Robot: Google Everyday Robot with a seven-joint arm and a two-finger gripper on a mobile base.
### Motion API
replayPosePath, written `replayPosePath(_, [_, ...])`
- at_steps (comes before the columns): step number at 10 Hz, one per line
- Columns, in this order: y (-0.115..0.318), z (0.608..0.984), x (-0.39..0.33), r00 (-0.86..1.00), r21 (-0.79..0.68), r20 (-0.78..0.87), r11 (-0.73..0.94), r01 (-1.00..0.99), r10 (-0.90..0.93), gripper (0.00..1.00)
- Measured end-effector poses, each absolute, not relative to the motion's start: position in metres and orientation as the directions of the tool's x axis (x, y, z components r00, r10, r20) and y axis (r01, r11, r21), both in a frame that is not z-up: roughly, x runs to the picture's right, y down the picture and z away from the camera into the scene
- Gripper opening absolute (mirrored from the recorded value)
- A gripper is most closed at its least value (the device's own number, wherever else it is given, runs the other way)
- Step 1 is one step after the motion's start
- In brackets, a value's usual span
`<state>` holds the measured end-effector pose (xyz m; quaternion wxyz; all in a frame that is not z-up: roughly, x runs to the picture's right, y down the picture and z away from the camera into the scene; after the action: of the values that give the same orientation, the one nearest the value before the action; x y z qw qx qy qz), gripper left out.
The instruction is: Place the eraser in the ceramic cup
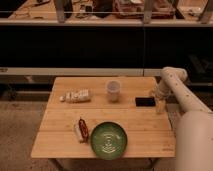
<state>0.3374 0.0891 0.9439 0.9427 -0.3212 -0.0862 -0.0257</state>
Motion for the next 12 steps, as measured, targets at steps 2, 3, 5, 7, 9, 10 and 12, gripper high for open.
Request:
replayPosePath(2, [0.0871, 0.9436, 0.3378, 0.985, -0.595, 0.17, 0.798, 0.095, 0.009, 0.78])
replayPosePath(3, [0.0865, 0.9436, 0.3375, 0.986, -0.593, 0.166, 0.8, 0.091, 0.011, 0.73])
replayPosePath(5, [0.0866, 0.9428, 0.3359, 0.987, -0.595, 0.163, 0.8, 0.084, 0.017, 0.57])
replayPosePath(7, [0.0875, 0.9428, 0.3325, 0.986, -0.596, 0.165, 0.799, 0.078, 0.027, 0.54])
replayPosePath(9, [0.0891, 0.9426, 0.3296, 0.984, -0.6, 0.171, 0.797, 0.073, 0.039, 0.54])
replayPosePath(10, [0.0899, 0.9423, 0.3289, 0.984, -0.603, 0.173, 0.795, 0.072, 0.042, 0.54])
replayPosePath(12, [0.0914, 0.9413, 0.3279, 0.983, -0.608, 0.177, 0.79, 0.07, 0.049, 0.54])
